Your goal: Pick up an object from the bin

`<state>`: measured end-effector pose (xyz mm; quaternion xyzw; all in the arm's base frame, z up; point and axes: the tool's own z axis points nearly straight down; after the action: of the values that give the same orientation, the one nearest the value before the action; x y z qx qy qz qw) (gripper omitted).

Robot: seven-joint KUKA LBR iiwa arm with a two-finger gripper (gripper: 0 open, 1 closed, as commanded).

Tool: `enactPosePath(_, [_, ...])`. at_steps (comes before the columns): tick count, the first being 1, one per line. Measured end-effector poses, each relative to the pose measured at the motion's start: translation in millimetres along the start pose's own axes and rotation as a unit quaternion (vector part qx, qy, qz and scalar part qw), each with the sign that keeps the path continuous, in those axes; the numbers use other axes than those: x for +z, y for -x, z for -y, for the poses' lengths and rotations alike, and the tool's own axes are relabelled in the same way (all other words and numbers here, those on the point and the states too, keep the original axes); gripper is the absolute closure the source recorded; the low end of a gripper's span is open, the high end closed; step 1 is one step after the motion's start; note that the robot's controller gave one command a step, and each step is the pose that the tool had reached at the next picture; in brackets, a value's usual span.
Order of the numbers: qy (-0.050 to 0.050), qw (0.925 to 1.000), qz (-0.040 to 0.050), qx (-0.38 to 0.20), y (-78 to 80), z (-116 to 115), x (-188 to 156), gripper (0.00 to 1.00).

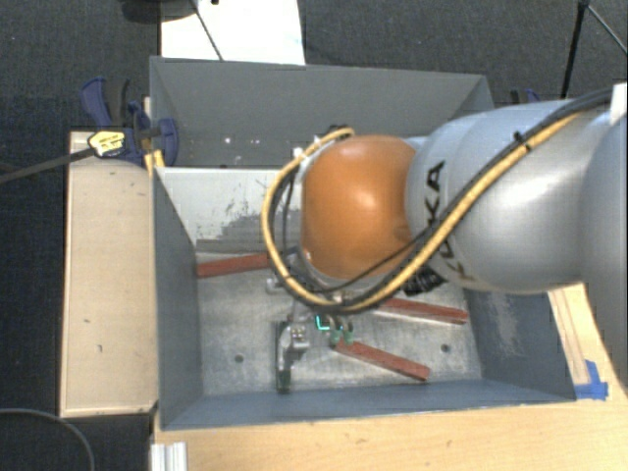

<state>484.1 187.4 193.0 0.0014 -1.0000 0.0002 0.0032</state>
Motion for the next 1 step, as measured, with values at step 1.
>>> enactPosePath(1, [0.001,1.0,0.0039,0.002,2.0,1.0,-4.2,0.0])
